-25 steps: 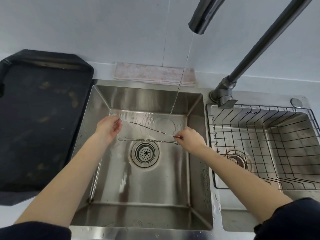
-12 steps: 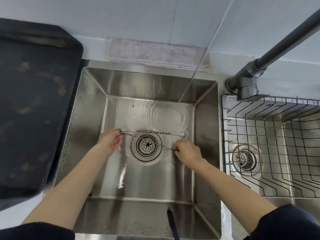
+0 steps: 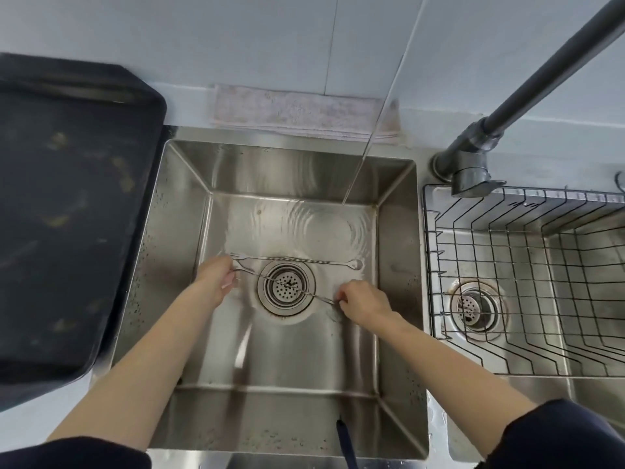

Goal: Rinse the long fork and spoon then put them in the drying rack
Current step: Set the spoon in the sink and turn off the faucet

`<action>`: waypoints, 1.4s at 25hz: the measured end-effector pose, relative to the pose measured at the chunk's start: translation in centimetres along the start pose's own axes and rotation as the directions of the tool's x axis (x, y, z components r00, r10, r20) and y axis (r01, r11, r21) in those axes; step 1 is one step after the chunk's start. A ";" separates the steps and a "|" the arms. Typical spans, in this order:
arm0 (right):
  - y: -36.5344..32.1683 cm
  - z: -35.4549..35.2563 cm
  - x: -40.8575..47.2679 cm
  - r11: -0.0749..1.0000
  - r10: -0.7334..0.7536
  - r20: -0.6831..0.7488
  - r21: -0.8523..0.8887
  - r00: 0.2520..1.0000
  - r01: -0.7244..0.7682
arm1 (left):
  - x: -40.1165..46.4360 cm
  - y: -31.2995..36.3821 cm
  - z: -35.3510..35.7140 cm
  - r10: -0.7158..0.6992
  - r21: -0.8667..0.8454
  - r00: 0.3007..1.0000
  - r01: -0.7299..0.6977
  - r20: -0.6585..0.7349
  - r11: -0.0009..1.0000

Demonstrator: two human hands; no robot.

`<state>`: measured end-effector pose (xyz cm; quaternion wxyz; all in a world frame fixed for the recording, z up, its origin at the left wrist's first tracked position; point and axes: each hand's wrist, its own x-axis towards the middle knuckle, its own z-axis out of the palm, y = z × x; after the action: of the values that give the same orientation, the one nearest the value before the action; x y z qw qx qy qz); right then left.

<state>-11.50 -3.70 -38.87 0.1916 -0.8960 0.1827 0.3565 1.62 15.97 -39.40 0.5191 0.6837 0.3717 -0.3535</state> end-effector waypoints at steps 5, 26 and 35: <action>-0.3 -1.6 -1.4 1.000 0.004 -0.019 0.016 1.000 -0.003 | -2.8 1.4 -0.1 0.153 0.132 0.988 -0.156 0.032 0.979; 3.4 -14.3 -14.3 0.960 -0.041 -0.734 0.160 0.678 0.231 | -30.1 13.2 4.5 0.898 0.235 0.258 -0.955 0.358 0.181; 5.4 -16.3 -13.7 0.956 0.059 -0.750 0.232 0.659 0.178 | -33.0 15.9 8.6 0.944 0.252 0.000 -0.964 0.331 -0.089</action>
<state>-14.07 -13.43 -19.33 0.2379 -0.9310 0.2648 -0.0807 -0.89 0.00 -5.40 0.4642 0.8255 -0.3194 0.0337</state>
